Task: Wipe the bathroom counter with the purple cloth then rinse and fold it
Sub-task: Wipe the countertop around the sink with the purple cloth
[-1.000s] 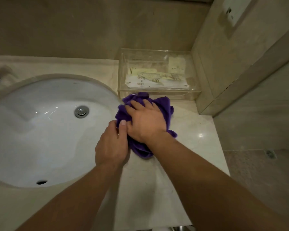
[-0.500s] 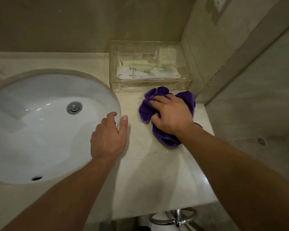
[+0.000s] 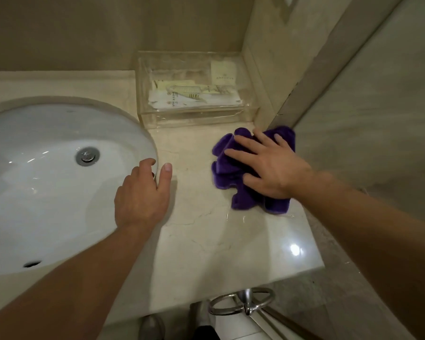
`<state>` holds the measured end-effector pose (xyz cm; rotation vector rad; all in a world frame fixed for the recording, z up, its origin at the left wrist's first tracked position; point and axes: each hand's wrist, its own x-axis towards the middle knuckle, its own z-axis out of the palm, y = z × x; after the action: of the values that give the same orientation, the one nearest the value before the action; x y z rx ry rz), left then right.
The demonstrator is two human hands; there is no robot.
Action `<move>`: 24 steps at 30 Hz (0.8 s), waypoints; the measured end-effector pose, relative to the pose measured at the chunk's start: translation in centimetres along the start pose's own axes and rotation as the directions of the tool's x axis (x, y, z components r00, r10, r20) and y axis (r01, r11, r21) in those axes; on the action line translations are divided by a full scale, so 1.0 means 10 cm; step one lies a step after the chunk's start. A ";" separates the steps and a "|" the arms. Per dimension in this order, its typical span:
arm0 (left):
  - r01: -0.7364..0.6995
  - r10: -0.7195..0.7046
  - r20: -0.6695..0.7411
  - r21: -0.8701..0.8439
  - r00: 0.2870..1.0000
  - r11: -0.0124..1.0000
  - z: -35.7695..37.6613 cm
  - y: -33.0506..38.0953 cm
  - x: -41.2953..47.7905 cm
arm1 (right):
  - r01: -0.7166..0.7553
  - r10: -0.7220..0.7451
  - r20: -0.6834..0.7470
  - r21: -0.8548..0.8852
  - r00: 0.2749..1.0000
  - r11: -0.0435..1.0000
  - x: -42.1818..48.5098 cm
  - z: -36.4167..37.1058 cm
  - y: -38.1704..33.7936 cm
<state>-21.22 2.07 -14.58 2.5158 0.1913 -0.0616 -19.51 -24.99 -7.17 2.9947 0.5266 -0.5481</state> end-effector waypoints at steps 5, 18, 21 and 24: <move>0.006 -0.005 0.022 -0.029 1.000 1.000 0.01 0.01 0.02 | -0.270 0.327 -0.254 0.234 0.910 0.934 -0.06 0.34 -0.05; 0.030 -0.034 -0.028 -0.105 0.999 0.994 -0.01 0.09 -0.05 | -0.252 0.312 -0.226 0.258 0.923 0.933 0.50 0.31 -0.99; 0.021 -0.028 -0.053 -0.128 0.998 0.991 -0.02 0.04 -0.04 | -0.196 0.243 -0.223 0.213 0.944 0.957 0.67 0.24 -1.34; 0.023 -0.036 -0.068 -0.179 0.997 0.984 -0.01 0.01 -0.02 | -0.150 0.195 -0.228 0.203 0.954 0.968 0.75 0.23 -1.43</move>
<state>-21.38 2.01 -14.37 2.3385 0.2516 0.0317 -18.56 -9.41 -11.79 3.2642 0.2293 -0.2232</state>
